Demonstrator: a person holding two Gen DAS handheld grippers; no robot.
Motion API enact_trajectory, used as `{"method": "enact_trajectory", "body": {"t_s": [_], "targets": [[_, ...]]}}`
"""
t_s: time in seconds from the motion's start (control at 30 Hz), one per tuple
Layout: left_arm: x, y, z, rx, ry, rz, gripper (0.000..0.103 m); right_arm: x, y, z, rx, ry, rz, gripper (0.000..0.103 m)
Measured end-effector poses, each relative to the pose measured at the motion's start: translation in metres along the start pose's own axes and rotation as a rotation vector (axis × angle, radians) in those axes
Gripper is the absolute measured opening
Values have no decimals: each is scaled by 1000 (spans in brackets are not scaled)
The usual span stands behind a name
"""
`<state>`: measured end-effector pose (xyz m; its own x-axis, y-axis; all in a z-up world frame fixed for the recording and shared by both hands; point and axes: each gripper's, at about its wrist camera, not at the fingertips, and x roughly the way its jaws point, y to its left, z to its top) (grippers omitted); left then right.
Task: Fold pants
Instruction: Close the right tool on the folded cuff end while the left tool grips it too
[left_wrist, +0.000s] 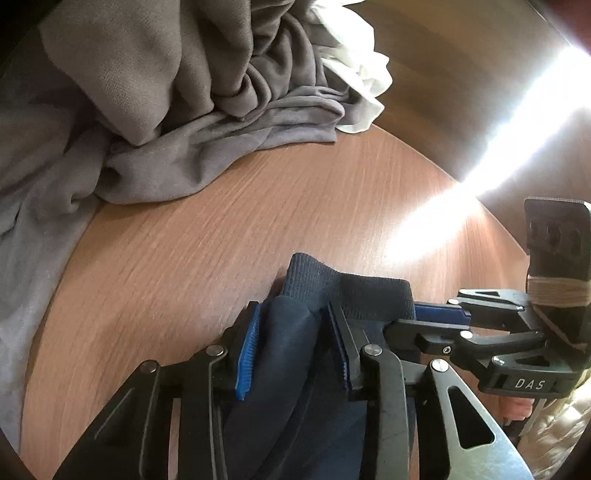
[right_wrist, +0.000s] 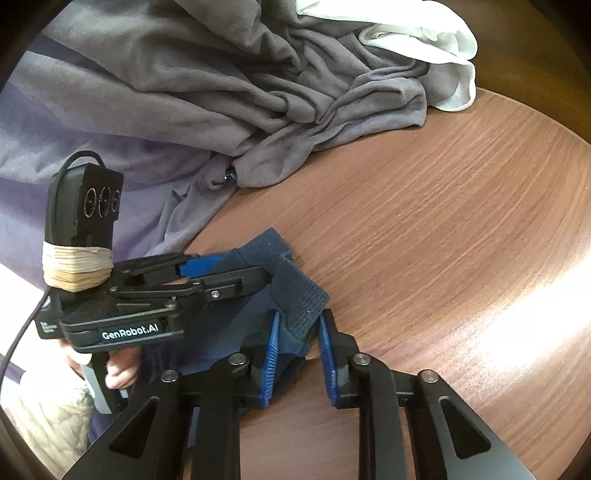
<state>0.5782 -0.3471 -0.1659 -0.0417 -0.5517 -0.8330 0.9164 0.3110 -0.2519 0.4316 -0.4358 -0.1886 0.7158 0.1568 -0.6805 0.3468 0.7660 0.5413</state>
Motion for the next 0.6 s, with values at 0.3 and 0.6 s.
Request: {"method": "enact_trajectory", "body": {"t_s": [0.3,0.6], "targets": [[-26,-22,14,86,-83,38,21,-20,19,4,-108,-77,-51,16],[-56,-51,52,183,-183,0,20,-62,16,21,-154,-189,-131,16]]}}
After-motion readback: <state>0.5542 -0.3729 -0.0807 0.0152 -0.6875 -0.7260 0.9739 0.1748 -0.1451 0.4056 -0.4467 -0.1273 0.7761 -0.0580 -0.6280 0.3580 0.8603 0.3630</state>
